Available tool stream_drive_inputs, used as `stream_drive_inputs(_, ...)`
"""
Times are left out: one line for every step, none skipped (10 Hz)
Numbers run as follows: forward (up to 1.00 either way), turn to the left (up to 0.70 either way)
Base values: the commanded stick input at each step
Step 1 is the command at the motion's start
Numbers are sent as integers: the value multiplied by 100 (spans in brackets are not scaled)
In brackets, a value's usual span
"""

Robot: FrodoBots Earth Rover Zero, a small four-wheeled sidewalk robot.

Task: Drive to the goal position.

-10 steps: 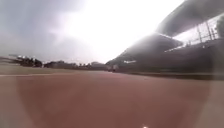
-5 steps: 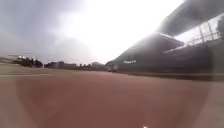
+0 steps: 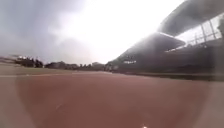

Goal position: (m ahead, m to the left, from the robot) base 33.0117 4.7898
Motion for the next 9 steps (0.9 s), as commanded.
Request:
stream_drive_inputs(70, 0)
stream_drive_inputs(70, 0)
stream_drive_inputs(70, 0)
stream_drive_inputs(70, 0)
stream_drive_inputs(70, 0)
stream_drive_inputs(70, 0)
stream_drive_inputs(70, 0)
stream_drive_inputs(70, 0)
stream_drive_inputs(70, 0)
